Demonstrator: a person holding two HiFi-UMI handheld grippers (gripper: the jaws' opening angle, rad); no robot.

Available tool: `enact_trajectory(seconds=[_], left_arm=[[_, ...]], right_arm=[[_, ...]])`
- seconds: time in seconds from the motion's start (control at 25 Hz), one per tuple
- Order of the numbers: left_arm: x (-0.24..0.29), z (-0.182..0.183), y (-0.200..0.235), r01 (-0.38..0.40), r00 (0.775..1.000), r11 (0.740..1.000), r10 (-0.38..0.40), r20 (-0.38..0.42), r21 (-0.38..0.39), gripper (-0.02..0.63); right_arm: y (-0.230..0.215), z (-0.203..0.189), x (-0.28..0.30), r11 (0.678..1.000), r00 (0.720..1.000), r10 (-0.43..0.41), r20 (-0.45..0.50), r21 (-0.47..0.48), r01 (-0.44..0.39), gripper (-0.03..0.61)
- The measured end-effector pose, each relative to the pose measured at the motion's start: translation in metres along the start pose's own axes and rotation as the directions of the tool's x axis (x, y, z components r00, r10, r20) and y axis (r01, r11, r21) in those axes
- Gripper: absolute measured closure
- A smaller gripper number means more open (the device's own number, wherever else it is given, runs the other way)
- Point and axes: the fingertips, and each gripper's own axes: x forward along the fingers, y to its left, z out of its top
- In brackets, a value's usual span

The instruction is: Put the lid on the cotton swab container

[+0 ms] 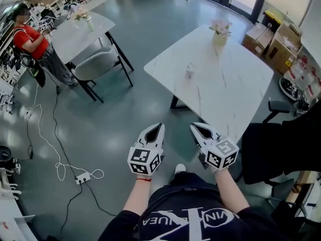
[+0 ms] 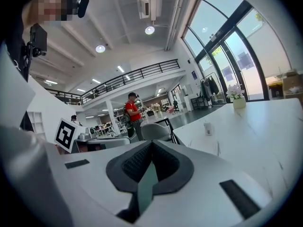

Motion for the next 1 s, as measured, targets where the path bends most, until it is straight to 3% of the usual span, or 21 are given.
enact_trajectory(seconds=[0.36, 0.76, 1.0], left_arm=[[0.051, 0.019, 0.01, -0.013, 1.0, 1.0, 0.013, 0.0, 0.018, 0.607], [0.077, 0.018, 0.015, 0.008, 0.999, 0.999, -0.005, -0.053, 0.042, 0.608], [0.107, 0.014, 0.034, 0.031, 0.997, 0.999, -0.029, -0.073, 0.025, 0.609]], right_arm=[[-0.047, 0.023, 0.026, 1.0, 1.0, 0.017, 0.007, 0.01, -0.017, 0.575], [-0.072, 0.015, 0.04, 0.997, 1.0, -0.004, -0.001, 0.074, 0.004, 0.575], [-0.088, 0.017, 0.067, 0.998, 1.0, -0.004, -0.021, 0.063, 0.006, 0.575]])
